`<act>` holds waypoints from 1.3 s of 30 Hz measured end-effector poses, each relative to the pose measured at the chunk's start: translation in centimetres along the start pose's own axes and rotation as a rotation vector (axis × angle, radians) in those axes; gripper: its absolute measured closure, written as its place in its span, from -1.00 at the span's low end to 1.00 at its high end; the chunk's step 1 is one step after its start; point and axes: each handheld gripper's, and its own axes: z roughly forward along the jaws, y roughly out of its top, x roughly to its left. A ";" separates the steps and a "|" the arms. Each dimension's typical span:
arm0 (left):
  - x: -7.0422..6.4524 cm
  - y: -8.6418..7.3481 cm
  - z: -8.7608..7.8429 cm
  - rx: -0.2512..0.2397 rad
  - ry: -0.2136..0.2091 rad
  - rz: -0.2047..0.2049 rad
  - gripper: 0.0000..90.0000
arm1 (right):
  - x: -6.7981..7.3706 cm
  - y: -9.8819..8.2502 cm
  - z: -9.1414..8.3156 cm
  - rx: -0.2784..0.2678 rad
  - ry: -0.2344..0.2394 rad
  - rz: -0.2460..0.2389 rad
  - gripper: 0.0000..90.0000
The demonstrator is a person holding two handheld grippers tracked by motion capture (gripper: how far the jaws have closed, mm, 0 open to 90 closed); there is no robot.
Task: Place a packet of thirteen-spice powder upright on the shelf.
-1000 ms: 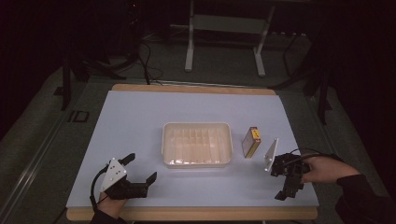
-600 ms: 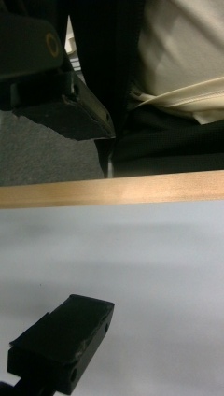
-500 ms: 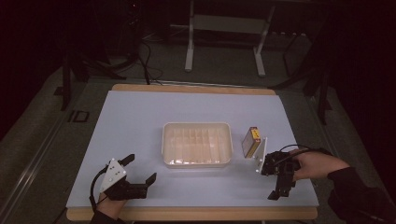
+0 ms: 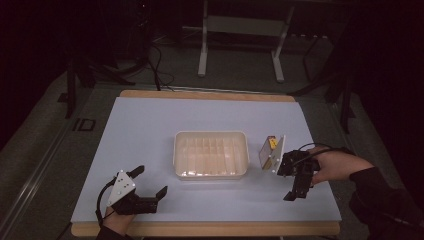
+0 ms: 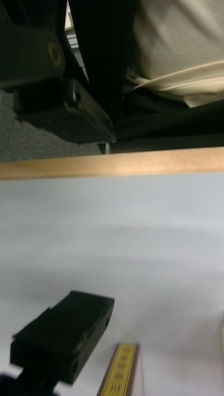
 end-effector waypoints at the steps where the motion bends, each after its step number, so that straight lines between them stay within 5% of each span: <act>1: 0.0 0.0 0.0 -0.001 -0.002 -0.002 -1.00 | -0.1 0.0 -0.3 0.003 -0.013 0.004 -0.59; 18: -0.2 -0.2 -0.5 0.000 -0.013 0.011 -1.00 | -3.1 -0.1 -3.3 -0.017 -0.137 0.042 -0.56; 29: -0.3 -0.4 -0.9 0.000 -0.011 0.004 -1.00 | -4.9 0.1 -4.4 -0.033 -0.231 -0.001 -0.54; 39: -0.4 -0.5 -1.2 0.004 -0.025 0.005 -1.00 | -7.0 0.5 -4.5 -0.021 -0.243 0.009 -0.55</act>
